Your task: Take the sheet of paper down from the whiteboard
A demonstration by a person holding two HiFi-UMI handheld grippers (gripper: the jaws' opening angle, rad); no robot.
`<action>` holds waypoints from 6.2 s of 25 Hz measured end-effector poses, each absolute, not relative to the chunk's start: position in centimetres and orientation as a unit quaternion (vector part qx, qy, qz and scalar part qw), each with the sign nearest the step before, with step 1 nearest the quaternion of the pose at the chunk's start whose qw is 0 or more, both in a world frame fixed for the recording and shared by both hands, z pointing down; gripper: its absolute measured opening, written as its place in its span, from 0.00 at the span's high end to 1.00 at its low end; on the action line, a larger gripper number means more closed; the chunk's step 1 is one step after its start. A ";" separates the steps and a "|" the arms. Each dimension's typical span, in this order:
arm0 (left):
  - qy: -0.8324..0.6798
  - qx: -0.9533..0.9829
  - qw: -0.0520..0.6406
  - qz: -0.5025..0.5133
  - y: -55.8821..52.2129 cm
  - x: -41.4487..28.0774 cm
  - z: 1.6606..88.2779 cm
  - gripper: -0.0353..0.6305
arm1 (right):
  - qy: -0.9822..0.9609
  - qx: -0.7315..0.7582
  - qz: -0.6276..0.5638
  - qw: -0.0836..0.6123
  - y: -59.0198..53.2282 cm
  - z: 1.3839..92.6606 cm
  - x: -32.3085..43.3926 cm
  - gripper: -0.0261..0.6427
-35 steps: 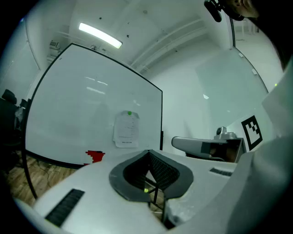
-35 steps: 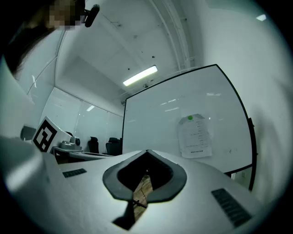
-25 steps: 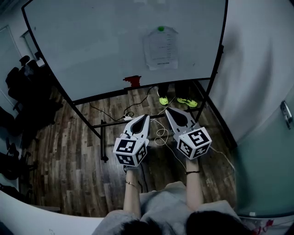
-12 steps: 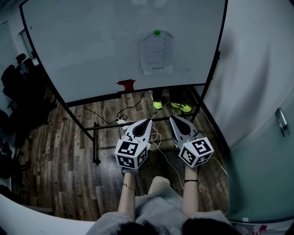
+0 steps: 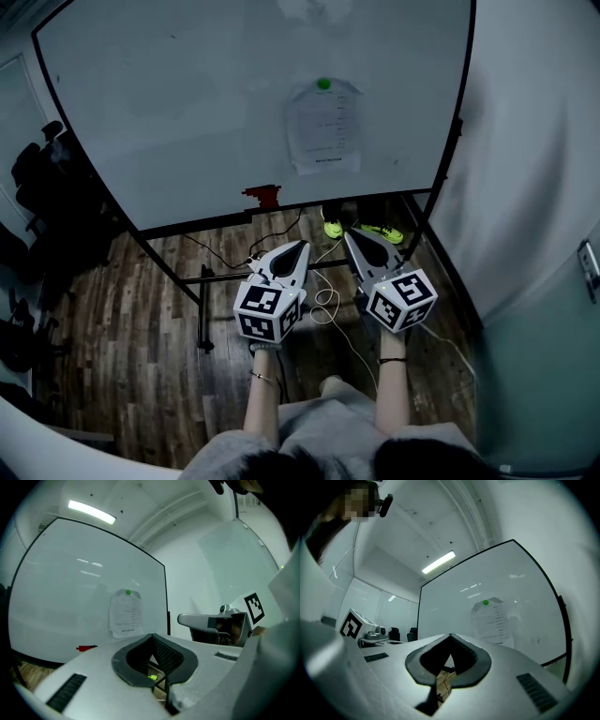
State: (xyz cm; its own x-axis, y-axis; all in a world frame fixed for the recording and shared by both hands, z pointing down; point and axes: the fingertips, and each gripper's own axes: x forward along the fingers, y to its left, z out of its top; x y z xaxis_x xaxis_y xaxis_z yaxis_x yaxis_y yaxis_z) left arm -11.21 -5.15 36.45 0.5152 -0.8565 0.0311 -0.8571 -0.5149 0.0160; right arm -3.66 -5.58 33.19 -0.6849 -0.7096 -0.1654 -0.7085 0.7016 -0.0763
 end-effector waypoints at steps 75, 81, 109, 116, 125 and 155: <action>-0.513 0.853 -0.092 0.021 -37.1 -8.1 26.8 0.94 | 0.877 -0.479 0.010 0.029 -38.8 30.8 3.7 0.96; -0.545 0.831 -0.111 0.021 -37.6 -8.2 25.0 0.92 | 0.889 -0.458 0.006 0.014 -40.1 29.8 3.5 0.95; -0.616 0.750 -0.230 0.073 -39.2 -6.7 18.0 0.74 | 0.907 -0.422 0.005 0.009 -39.7 28.9 1.5 0.78; -0.619 0.741 -0.245 0.089 -40.2 -6.3 18.8 0.74 | 0.909 -0.416 0.001 0.014 -40.2 29.0 1.2 0.78; -0.625 0.723 -0.278 0.097 -40.3 -6.1 18.5 0.74 | 0.917 -0.399 0.000 -0.001 -40.8 29.0 -0.2 0.80; -0.644 0.703 -0.282 0.106 -40.4 -6.5 17.5 0.76 | 0.911 -0.411 -0.041 0.011 -40.9 28.7 1.2 0.96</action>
State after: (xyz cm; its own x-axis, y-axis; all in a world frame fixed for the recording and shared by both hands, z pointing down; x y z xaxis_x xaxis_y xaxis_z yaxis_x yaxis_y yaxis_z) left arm -6.50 -40.36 17.45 0.1483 -0.9654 -0.2143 -0.8465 -0.0119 -0.5322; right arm 1.20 -40.89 28.72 -0.6622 -0.7492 0.0137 -0.7473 0.6590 -0.0848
